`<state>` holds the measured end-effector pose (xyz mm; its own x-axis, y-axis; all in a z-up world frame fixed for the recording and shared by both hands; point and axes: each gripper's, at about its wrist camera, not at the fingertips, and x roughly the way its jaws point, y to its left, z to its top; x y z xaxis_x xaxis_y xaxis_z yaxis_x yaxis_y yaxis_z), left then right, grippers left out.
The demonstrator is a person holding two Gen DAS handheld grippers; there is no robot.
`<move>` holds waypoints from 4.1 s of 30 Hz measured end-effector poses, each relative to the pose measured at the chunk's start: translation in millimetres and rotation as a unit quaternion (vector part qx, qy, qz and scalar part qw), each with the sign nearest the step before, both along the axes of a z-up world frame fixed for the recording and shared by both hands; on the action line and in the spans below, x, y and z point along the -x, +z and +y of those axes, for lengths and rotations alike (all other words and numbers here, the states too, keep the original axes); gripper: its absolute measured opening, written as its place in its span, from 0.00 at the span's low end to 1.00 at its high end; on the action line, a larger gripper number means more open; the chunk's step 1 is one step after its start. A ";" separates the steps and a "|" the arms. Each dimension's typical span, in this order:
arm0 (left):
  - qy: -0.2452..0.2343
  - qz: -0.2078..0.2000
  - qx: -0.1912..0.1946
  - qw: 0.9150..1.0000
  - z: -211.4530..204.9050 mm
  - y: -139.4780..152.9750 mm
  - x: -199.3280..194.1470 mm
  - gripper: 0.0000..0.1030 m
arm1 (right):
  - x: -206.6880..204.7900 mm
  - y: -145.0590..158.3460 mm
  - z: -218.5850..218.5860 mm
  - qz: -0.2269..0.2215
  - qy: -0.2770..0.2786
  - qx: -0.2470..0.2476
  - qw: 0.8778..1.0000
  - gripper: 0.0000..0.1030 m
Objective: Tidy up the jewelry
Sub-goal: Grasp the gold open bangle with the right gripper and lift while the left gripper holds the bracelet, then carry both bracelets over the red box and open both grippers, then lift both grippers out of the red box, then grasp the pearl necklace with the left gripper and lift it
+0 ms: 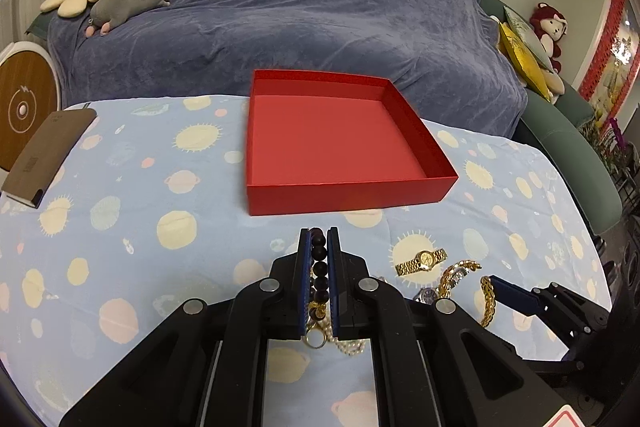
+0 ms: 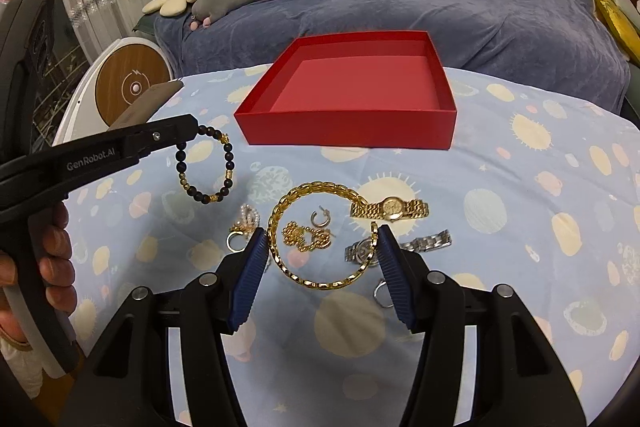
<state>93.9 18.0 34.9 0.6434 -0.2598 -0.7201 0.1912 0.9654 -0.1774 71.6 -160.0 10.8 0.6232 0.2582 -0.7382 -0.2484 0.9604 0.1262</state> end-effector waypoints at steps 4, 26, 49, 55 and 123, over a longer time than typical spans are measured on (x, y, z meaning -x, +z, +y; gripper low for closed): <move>-0.017 0.003 0.013 1.000 -11.7 13.0 -33.1 0.05 | -39.9 18.5 -11.0 -0.005 0.001 0.006 1.000 0.52; 0.015 0.019 0.017 1.000 -30.1 -14.5 -273.5 0.05 | -310.4 -13.3 -21.0 0.060 -0.031 0.006 0.998 0.53; 0.043 -0.026 -0.033 0.998 -7.4 1.0 -230.5 0.59 | -248.3 14.0 -33.7 0.029 -0.036 0.014 0.999 0.60; 0.044 -0.026 -0.046 0.998 2.2 14.7 -150.4 0.59 | -157.1 39.1 -48.4 0.011 -0.034 0.017 0.999 0.61; -0.001 0.057 -0.039 0.998 -38.3 -88.9 1.3 0.36 | 8.1 -26.8 -20.0 0.047 0.000 0.025 0.999 0.62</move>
<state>92.5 -20.3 -54.0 0.5564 -0.2016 -0.8061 0.1759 0.9767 -0.1229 63.5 -180.0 -16.0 0.5502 0.2198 -0.8056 -0.2376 0.9661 0.1014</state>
